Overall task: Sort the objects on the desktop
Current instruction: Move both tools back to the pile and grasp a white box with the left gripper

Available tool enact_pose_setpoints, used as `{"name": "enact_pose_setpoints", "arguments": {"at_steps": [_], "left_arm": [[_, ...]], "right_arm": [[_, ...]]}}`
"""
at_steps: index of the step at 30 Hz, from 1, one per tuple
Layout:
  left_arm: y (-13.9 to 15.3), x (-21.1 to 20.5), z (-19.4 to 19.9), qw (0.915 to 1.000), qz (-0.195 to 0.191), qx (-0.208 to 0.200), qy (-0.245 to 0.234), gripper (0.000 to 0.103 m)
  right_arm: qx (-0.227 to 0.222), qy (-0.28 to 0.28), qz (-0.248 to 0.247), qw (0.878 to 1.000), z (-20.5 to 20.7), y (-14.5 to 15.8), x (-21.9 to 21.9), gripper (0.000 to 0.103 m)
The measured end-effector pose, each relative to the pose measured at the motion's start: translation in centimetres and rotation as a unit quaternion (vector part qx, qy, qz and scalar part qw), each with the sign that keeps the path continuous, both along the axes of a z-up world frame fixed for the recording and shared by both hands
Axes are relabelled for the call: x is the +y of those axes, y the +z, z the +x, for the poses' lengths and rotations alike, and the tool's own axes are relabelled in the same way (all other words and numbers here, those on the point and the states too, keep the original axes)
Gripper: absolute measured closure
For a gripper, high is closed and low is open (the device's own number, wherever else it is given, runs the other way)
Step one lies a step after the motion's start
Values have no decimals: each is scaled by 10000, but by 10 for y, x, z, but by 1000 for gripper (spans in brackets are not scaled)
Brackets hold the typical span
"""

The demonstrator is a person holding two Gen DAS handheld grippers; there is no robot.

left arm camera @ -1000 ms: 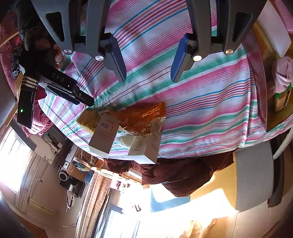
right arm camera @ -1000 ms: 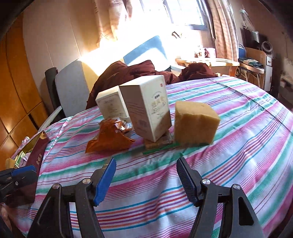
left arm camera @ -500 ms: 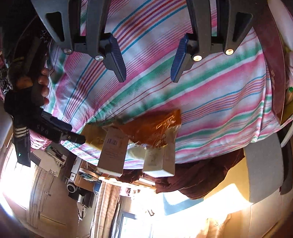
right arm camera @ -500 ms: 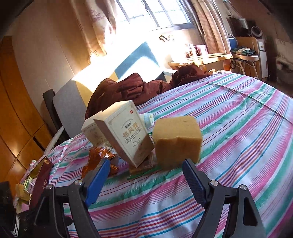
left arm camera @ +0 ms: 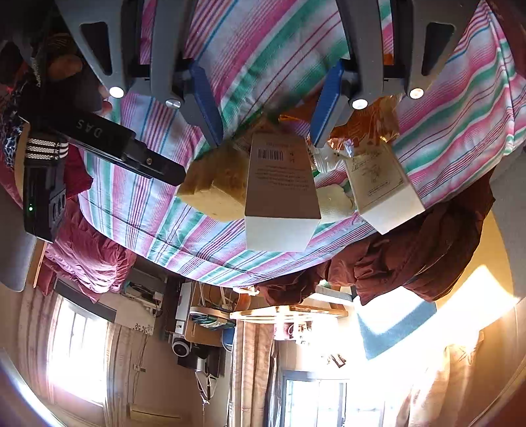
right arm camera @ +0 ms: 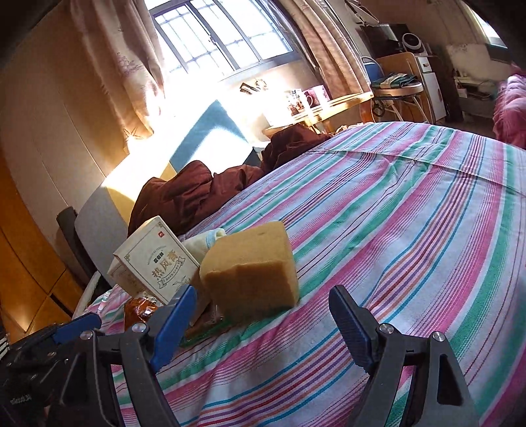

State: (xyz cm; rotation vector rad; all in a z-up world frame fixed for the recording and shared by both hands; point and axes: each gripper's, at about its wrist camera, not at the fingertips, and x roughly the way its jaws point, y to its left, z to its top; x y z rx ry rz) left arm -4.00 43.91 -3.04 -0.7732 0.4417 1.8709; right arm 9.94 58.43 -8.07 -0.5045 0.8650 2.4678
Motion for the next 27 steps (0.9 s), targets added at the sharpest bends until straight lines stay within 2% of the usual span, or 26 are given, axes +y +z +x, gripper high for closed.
{"name": "enact_pose_setpoints", "arguments": {"at_steps": [7,10,11,12,13,16,17,19,20,21,27], "left_arm": [[-6,17,-12,9997,112,217,-23,44],[-7,19,-14,9994,188,281,-66,43],[-8,21,-14,9994,184,286,-92,38],[-9,22,-15,9994,179,287,-110,27],[-10,24,-16,9994,176,286,-119,22],[-11,30,-18,9993,250,249,-102,19],[-12,30,-19,9993,295,216,-84,21],[-14,31,-23,9994,348,38,-33,36],[-16,31,-25,9993,358,-71,-12,49],[-18,31,-26,9992,355,-156,10,52],[-15,14,-19,9982,521,-277,105,52]], "right_arm": [[95,121,-510,9986,-3,-16,15,19],[98,167,-508,9985,-5,-17,15,19],[95,177,-504,9985,-5,-17,15,19],[92,183,-504,9985,-5,-18,14,19],[89,189,-503,9985,-6,-18,14,18],[83,205,-501,9985,-6,-19,14,18],[86,206,-500,9985,-6,-19,14,18],[88,207,-497,9985,-6,-19,14,18],[86,207,-497,9985,-6,-19,14,18],[78,208,-497,9985,-6,-19,14,18],[14,219,-498,9985,-7,-20,14,17]]}}
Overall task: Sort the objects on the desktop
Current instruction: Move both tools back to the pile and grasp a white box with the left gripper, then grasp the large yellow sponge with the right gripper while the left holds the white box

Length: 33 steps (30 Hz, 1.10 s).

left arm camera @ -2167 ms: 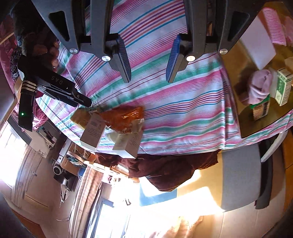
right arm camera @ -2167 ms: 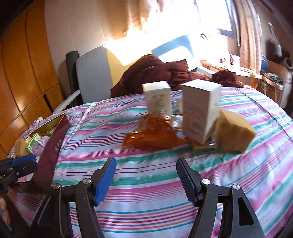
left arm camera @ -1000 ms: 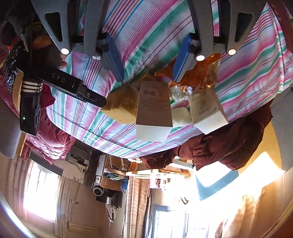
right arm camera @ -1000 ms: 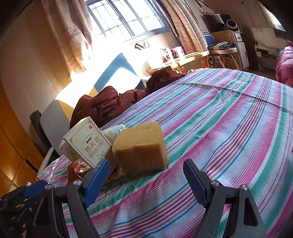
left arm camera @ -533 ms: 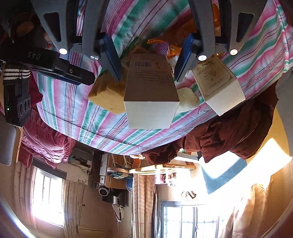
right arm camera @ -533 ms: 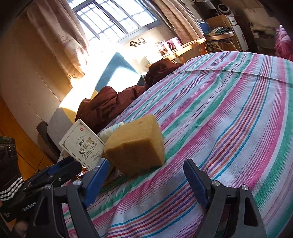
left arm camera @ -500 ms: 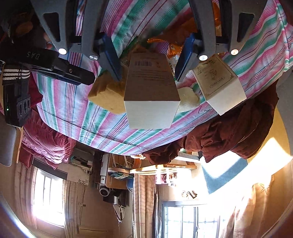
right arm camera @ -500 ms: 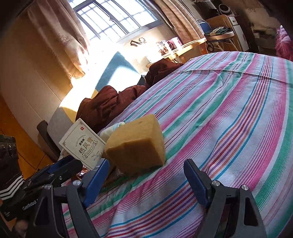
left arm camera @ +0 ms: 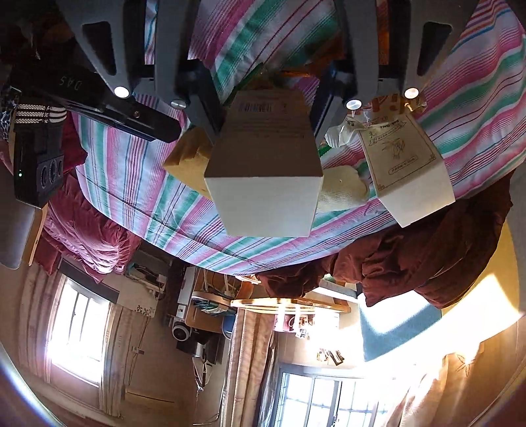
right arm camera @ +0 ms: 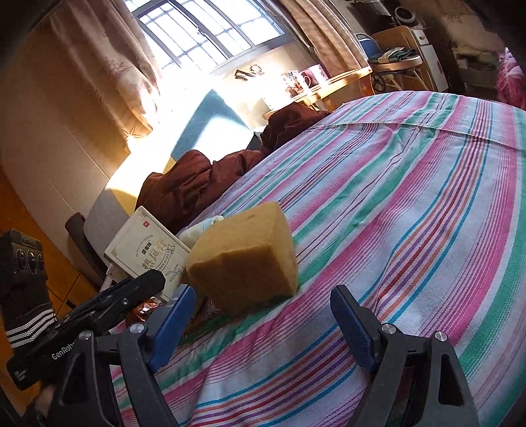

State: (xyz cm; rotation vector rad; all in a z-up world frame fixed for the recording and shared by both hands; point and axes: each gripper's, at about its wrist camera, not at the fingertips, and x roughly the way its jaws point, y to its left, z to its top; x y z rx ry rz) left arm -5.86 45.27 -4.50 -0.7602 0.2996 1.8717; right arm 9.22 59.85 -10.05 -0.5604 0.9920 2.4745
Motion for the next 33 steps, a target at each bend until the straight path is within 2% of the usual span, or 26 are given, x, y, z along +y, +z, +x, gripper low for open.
{"name": "enact_pose_setpoints", "arguments": {"at_steps": [5,10,15,20,27,30,32,33], "left_arm": [[15,-36,18,9996,246,-104,115,52],[18,-83,39,9993,128,-114,326,52],[12,-140,44,9969,8,-489,609,52],[12,-190,44,9923,-23,-853,900,52],[16,-238,47,9863,7,-1278,1043,52],[17,-249,49,9843,25,-1405,1067,52],[16,-254,49,9828,18,-1493,1088,52],[17,-255,49,9823,23,-1530,1083,52]], "right_arm": [[-67,17,13,10000,-1,0,0,16],[-187,46,38,9998,-5,0,-1,15],[-500,191,152,9985,-15,4,-3,11],[-851,432,499,9942,-35,15,-8,10],[-1378,398,869,9858,-66,20,1,10],[-1482,390,939,9837,-70,18,2,16],[-1508,404,953,9831,-71,18,2,30],[-1516,410,996,9826,-70,19,0,30]]}}
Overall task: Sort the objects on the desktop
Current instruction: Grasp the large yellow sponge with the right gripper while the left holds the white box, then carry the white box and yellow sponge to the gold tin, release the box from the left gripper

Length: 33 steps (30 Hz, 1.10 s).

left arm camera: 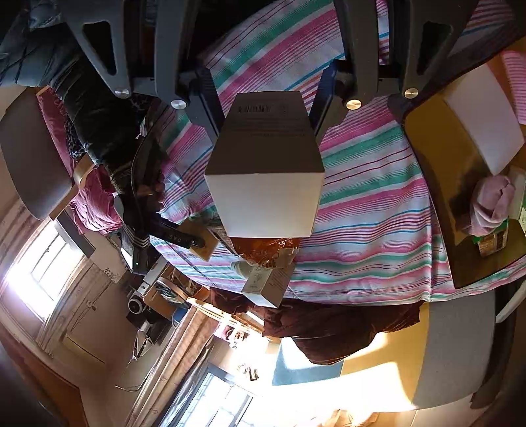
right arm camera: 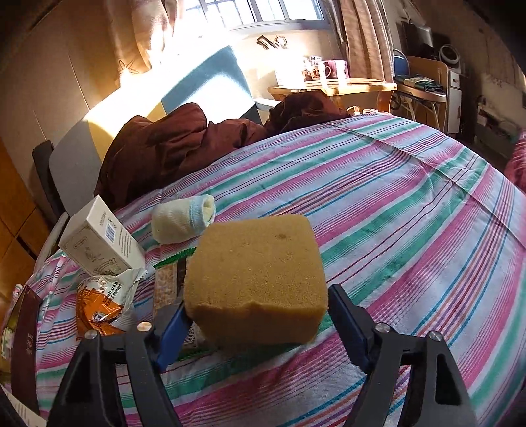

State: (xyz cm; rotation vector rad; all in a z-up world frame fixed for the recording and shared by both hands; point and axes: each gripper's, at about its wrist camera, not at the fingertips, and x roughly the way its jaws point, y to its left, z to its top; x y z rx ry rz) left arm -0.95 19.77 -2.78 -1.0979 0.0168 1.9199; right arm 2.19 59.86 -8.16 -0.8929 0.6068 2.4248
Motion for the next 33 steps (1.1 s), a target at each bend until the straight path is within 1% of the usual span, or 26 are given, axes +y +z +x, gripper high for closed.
{"name": "enact_pose_setpoints", "arguments": {"at_steps": [3,7,11,15,18,21,27,33], "left_arm": [[-1,0,-1,9999,-27,-155,-65,52],[-8,6,-4,9990,-200,-365,-140,52],[-13,15,-5,9979,-421,-416,-252,52],[-13,22,-9,9974,-512,-410,-311,52],[-10,28,-13,9975,-577,-290,-300,52],[-9,32,-16,9979,-545,-246,-247,52],[-15,35,-14,9991,-406,-53,-51,52],[-21,34,7,9969,-351,679,162,52]], "right_arm": [[38,17,176,9998,5,8,-9,32],[204,147,346,9991,19,25,-31,33],[383,420,407,9976,37,37,-60,32],[452,845,419,9945,50,39,-97,32],[428,1139,539,9911,55,36,-125,32],[396,1379,642,9876,57,34,-147,32],[425,1615,574,9843,52,29,-169,32],[416,1734,691,9815,50,24,-185,32]]}}
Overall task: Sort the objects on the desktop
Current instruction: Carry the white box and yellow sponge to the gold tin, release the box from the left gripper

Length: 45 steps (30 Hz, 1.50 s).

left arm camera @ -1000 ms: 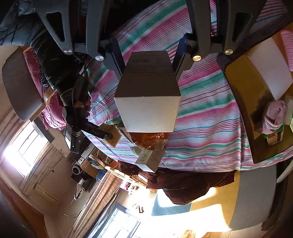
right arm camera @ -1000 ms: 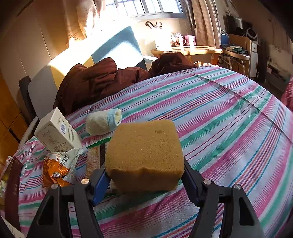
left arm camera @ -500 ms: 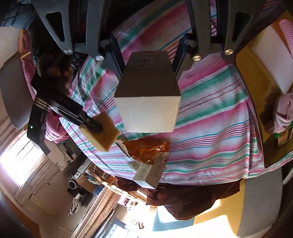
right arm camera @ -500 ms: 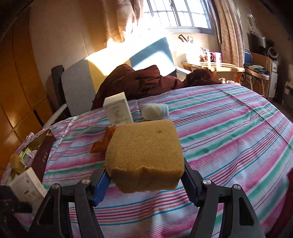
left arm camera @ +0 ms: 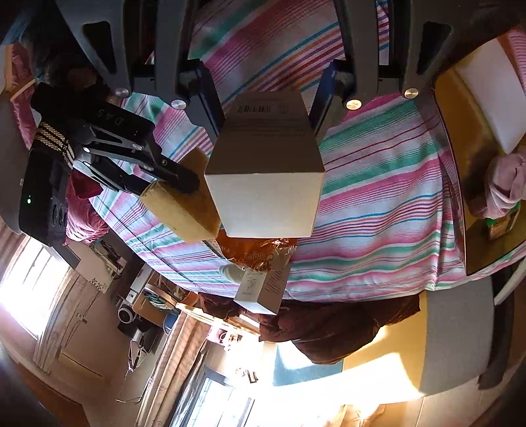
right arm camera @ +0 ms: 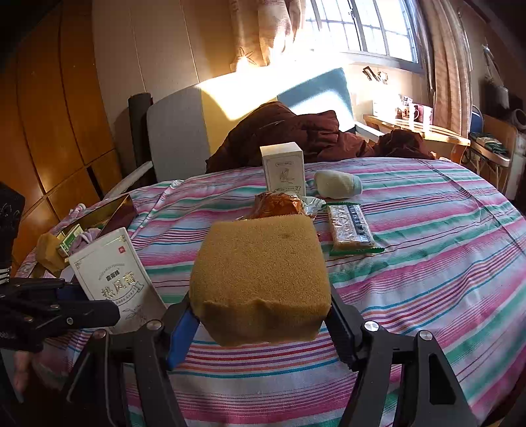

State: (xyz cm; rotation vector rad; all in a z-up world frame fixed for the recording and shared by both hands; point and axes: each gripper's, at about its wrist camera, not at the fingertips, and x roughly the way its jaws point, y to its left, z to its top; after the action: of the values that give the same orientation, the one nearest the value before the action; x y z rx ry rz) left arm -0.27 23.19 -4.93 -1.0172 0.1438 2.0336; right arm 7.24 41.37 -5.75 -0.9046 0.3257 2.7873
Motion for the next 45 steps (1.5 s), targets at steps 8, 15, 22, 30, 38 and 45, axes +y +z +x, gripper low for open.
{"name": "enact_pose_setpoints", "arguments": {"at_steps": [8,15,22,30,38,45], "left_arm": [[-5,-12,19,9993,84,314,198,52],[-2,-24,28,9986,141,394,314,52],[10,-43,34,9971,313,506,479,52],[20,-69,33,9938,430,633,802,52],[26,-99,21,9896,547,641,1166,51],[44,-114,24,9859,784,812,1231,51]], "right_arm": [[-49,86,22,9999,0,-6,-9,32],[-21,173,145,9997,4,-4,-21,32],[79,328,300,9990,5,3,-38,32],[152,534,291,9980,4,9,-55,32],[185,822,255,9961,-1,13,-76,32],[195,1124,349,9929,-8,17,-96,32]]}}
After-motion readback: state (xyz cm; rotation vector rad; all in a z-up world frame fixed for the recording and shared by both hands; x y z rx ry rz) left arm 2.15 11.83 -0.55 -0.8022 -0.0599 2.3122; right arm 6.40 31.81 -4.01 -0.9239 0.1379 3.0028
